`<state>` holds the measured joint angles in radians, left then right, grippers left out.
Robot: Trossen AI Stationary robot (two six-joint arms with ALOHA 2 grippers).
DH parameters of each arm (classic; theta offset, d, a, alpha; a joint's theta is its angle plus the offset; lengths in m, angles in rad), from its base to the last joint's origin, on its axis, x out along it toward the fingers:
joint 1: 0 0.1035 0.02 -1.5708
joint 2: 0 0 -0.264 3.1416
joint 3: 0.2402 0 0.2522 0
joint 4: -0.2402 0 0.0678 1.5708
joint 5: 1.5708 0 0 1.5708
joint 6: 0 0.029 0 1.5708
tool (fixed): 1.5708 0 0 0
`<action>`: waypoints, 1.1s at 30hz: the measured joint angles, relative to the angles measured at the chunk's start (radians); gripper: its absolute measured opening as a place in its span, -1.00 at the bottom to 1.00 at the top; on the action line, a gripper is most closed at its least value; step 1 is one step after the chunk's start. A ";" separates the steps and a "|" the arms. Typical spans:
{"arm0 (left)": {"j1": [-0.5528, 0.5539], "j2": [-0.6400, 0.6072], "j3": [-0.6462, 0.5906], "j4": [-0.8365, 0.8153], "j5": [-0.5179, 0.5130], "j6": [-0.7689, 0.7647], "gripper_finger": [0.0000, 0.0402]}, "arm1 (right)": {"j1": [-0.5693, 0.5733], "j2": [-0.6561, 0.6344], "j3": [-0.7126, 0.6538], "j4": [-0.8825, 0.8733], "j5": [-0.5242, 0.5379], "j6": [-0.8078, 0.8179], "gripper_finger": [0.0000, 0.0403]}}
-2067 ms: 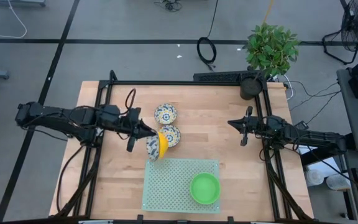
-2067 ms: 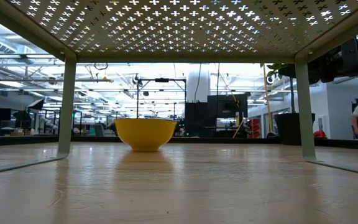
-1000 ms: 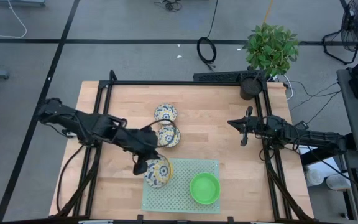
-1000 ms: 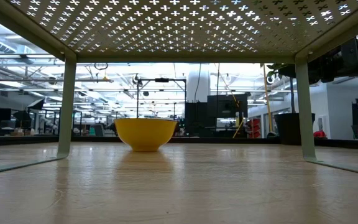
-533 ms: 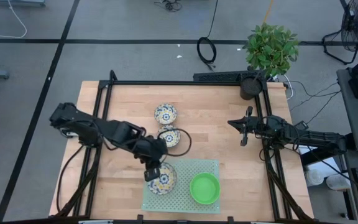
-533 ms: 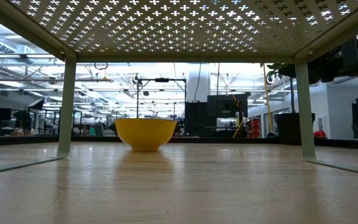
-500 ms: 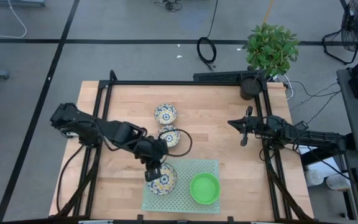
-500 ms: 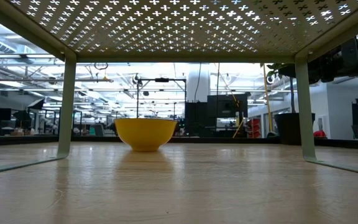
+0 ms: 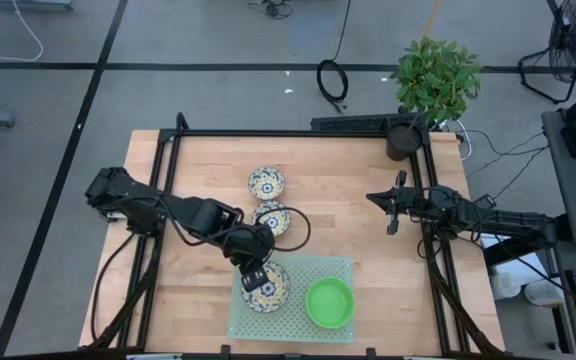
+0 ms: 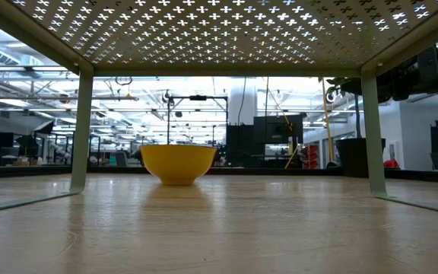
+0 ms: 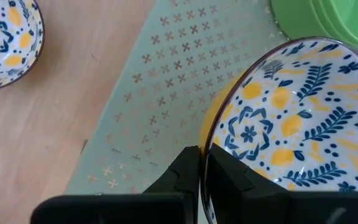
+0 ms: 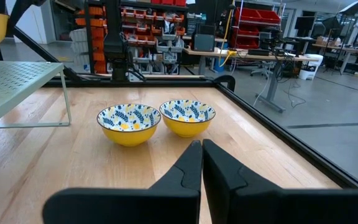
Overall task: Pick & Place Mini bowls
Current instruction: Put the middle left yellow patterned bowl on the shelf
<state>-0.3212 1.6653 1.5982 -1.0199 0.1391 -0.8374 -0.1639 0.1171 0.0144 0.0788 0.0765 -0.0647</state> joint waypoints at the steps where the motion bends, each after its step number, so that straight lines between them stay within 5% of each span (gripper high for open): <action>1: -0.002 0.000 0.000 0.000 -0.004 -0.008 -0.88 | 0.000 0.000 0.000 0.000 0.000 0.000 -1.00; 23: -0.019 0.010 -0.002 -0.052 -0.043 -0.083 -0.95 | 0.000 0.000 0.000 0.000 0.000 0.000 -1.00; 33: -0.013 0.010 -0.002 -0.043 -0.060 -0.116 -0.57 | 0.000 0.000 0.000 0.000 0.000 0.000 -1.00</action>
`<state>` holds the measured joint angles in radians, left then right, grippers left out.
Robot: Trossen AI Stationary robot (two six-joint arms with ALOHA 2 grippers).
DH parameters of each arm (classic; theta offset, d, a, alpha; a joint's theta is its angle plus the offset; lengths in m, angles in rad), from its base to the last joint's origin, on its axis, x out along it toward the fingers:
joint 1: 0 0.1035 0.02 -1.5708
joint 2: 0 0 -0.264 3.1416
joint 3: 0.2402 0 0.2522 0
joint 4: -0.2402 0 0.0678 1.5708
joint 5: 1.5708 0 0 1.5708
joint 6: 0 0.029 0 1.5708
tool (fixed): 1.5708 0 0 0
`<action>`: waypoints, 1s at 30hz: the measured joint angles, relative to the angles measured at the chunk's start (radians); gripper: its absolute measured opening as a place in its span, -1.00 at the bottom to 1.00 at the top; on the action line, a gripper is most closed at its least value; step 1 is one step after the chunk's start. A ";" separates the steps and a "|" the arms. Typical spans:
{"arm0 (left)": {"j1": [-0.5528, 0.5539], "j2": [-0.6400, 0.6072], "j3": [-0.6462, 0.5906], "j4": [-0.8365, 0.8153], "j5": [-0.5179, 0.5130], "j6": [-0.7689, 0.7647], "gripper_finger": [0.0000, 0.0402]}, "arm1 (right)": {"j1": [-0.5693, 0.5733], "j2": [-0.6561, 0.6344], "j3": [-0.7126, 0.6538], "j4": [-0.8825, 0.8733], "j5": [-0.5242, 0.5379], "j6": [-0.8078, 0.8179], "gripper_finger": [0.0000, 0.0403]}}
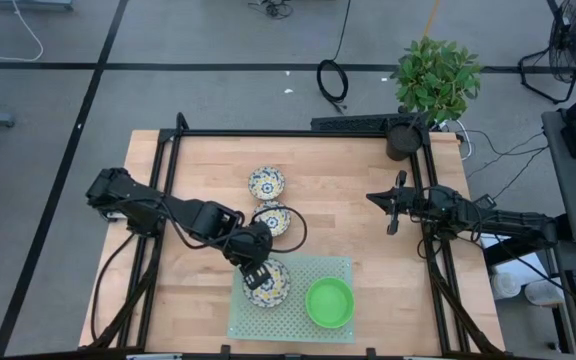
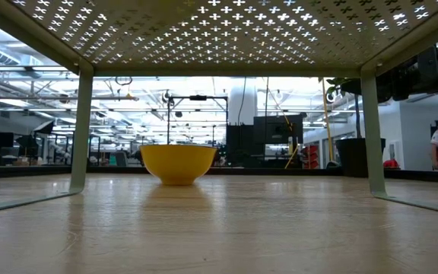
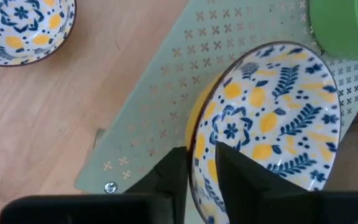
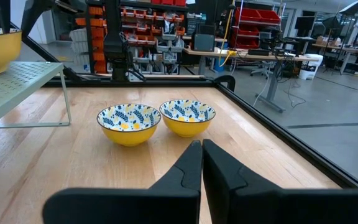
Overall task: Pick & Place Mini bowls
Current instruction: Put the middle left yellow patterned bowl on the shelf, then stack the top yellow patterned bowl on the yellow patterned bowl on the shelf
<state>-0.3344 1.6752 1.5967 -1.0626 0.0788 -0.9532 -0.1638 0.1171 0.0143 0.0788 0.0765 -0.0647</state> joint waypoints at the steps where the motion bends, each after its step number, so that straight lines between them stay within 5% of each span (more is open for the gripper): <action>1: 0.000 0.000 0.000 0.001 0.000 -0.002 -0.55 | 0.000 0.000 0.000 0.000 0.000 0.000 -1.00; 12: 0.019 -0.006 0.000 0.019 0.107 0.006 -0.49 | 0.000 0.000 0.000 0.000 0.000 0.000 -1.00; 25: 0.104 -0.067 0.001 -0.069 0.103 0.104 -0.52 | 0.000 0.000 0.000 0.002 0.000 0.000 -1.00; 30: 0.164 -0.120 0.001 -0.131 0.019 0.187 -0.52 | 0.000 0.000 0.000 0.011 0.000 0.000 -1.00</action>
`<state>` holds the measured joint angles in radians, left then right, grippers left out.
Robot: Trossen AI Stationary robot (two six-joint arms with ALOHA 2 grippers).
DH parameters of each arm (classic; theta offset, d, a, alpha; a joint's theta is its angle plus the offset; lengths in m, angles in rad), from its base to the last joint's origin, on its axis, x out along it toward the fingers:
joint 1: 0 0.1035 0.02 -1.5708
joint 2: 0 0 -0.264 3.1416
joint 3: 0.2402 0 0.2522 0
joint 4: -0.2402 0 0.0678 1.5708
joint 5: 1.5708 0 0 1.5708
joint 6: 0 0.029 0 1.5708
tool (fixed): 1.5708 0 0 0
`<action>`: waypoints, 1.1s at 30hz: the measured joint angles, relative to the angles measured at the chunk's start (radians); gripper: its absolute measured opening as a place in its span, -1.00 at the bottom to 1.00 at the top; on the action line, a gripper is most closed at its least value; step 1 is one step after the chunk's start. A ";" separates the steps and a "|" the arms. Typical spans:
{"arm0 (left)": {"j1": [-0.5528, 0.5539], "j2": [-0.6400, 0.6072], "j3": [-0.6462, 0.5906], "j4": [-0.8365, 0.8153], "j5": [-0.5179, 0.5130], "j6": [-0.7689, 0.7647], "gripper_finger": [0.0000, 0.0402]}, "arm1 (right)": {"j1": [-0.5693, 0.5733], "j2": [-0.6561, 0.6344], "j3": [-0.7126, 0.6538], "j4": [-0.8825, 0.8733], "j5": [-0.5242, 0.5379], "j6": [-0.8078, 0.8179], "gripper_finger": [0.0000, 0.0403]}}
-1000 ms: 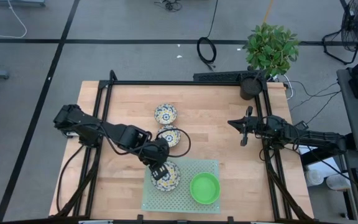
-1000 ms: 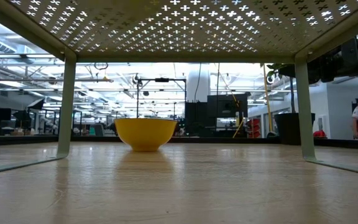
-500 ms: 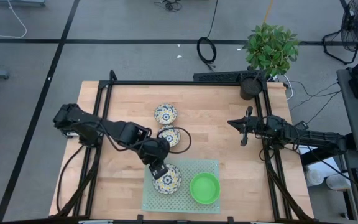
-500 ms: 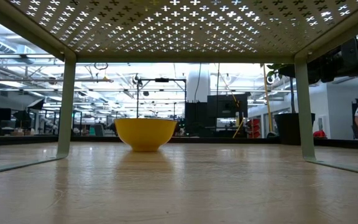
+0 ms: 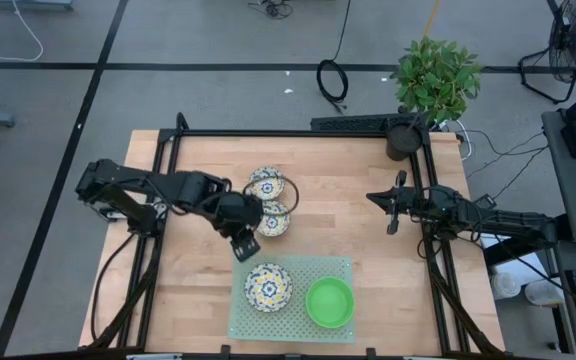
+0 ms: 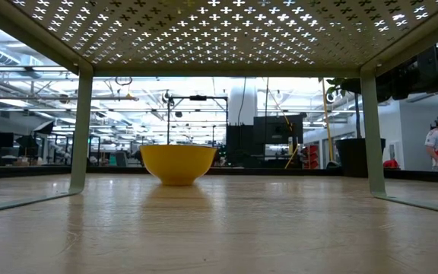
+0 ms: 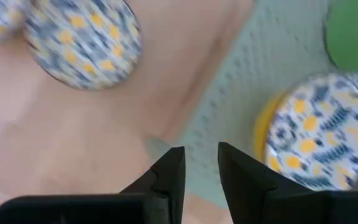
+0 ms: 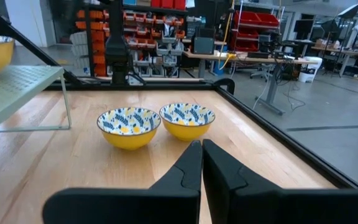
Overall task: Pick & Place Mini bowls
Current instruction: Stack the top yellow patterned bowl on the yellow patterned bowl on the shelf
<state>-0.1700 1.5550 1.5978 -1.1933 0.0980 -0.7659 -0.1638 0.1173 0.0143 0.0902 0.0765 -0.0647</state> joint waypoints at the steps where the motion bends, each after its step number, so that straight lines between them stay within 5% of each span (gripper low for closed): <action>1: 0.014 -0.012 0.000 -0.011 -0.020 0.020 -0.52 | 0.000 0.000 0.000 0.004 0.000 0.000 -1.00; 10: 0.153 -0.079 0.000 -0.041 -0.225 0.159 -0.52 | 0.000 0.000 0.000 0.004 0.000 0.000 -1.00; 20: 0.391 -0.040 0.000 -0.045 -0.276 0.248 -0.49 | 0.000 0.000 0.000 0.004 0.000 0.000 -1.00; 33: 0.693 0.147 0.000 -0.030 -0.217 0.418 0.23 | 0.000 0.000 0.000 0.003 0.000 0.000 -1.00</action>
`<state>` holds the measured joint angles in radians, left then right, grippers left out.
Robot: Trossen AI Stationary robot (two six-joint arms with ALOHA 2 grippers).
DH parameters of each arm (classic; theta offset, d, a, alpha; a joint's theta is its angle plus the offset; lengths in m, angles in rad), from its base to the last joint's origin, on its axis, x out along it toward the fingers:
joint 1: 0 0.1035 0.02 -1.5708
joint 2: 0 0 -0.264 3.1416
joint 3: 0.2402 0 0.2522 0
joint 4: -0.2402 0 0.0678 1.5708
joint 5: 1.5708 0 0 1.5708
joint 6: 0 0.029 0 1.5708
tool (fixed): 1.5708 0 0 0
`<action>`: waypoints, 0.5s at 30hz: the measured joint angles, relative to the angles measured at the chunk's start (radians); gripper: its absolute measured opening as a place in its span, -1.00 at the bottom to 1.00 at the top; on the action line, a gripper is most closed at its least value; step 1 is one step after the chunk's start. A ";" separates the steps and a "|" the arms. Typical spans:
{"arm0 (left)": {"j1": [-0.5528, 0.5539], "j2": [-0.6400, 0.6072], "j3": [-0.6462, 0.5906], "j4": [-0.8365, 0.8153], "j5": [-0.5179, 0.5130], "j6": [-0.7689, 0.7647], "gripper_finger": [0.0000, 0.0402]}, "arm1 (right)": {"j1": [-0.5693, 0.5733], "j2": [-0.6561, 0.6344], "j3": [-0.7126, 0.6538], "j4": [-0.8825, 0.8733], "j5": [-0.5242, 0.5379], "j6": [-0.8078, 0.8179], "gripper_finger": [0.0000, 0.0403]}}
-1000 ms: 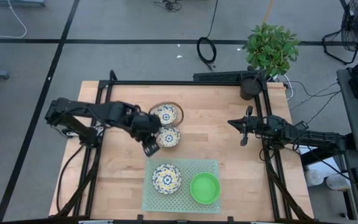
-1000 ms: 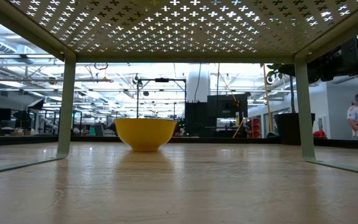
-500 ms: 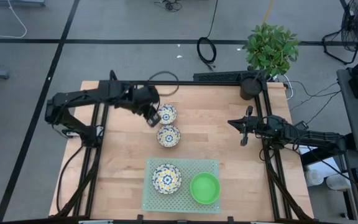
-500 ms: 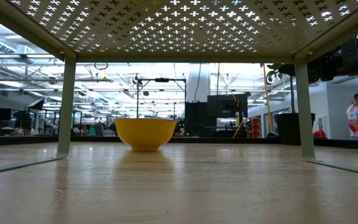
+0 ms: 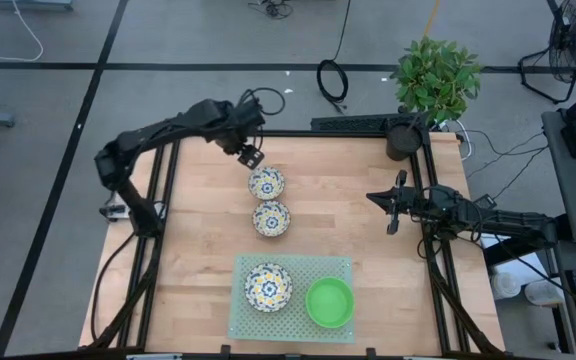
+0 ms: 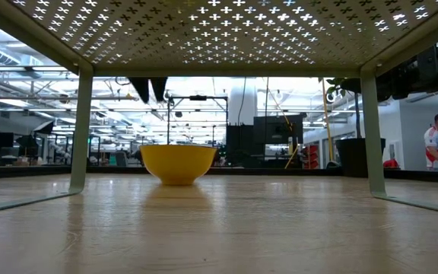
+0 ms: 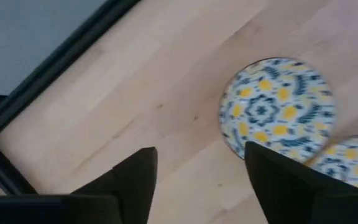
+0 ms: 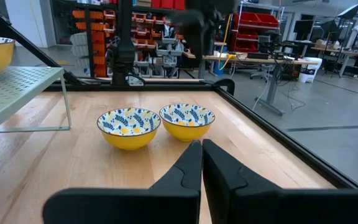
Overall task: Pick & Place Mini bowls
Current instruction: Stack the top yellow patterned bowl on the yellow patterned bowl on the shelf
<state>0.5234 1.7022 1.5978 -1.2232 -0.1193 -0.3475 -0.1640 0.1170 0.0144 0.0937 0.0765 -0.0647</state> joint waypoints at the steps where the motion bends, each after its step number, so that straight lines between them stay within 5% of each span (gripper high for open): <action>1: 0.015 0.021 0.000 0.001 0.010 0.015 0.26 | 0.000 0.000 0.000 0.000 0.000 0.000 -1.00; 15: 0.070 0.220 -0.002 0.062 0.041 0.131 0.23 | 0.000 0.000 0.000 0.000 0.000 0.000 -1.00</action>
<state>0.5935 1.9226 1.5961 -1.1614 -0.0778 -0.2169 -0.1642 0.1173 0.0143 0.0937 0.0765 -0.0647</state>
